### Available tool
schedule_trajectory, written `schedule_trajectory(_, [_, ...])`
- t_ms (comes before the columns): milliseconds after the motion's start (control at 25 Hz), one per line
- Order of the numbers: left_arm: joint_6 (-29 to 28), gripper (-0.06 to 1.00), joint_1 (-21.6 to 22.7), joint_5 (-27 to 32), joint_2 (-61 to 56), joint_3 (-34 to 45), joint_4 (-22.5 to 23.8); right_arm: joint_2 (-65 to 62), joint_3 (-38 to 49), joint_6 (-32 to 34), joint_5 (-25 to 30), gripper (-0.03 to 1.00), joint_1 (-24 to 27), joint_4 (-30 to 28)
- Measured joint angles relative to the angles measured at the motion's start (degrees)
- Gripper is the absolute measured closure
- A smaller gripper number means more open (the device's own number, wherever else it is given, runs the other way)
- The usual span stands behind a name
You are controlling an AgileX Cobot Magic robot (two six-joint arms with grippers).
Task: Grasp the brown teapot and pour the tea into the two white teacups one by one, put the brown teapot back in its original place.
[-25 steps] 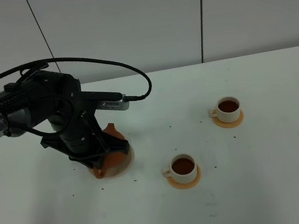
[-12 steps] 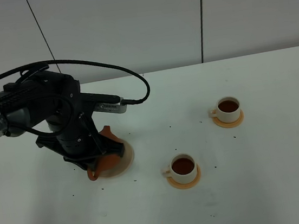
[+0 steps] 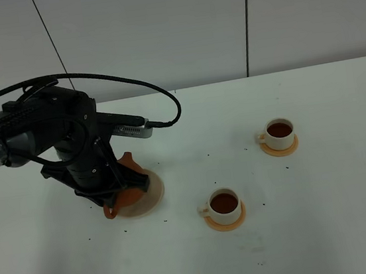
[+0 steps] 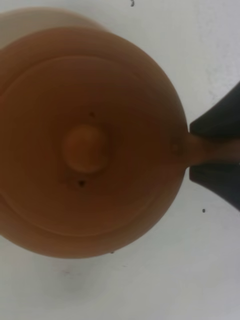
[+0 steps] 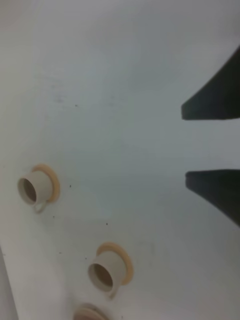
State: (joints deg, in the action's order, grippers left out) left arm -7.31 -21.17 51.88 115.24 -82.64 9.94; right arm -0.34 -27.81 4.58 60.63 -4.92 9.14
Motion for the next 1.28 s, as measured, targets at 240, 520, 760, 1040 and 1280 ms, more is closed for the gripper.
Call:
schedule_trajectory(240, [1.2, 0.77, 0.0, -0.3, 2.0, 0.0, -0.1, 0.0, 0.0, 0.0, 0.0, 0.73, 0.0, 0.0])
schedule_trajectory(520, [1.2, 0.77, 0.0, -0.8, 2.0, 0.0, -0.1, 0.0, 0.0, 0.0, 0.0, 0.73, 0.0, 0.0])
schedule_trajectory(760, [1.3, 0.77, 0.0, -1.3, 2.0, 0.0, -0.1, 0.0, 0.0, 0.0, 0.0, 0.73, 0.0, 0.0])
schedule_trajectory(1040, [2.4, 0.71, 0.0, -1.8, 2.0, 0.0, -0.1, 0.0, 0.0, 0.0, 0.0, 0.73, 0.0, 0.0])
schedule_trajectory(1280, [2.6, 0.49, 0.0, -2.0, 2.0, 0.0, -0.1, 0.0, 0.0, 0.0, 0.0, 0.73, 0.0, 0.0])
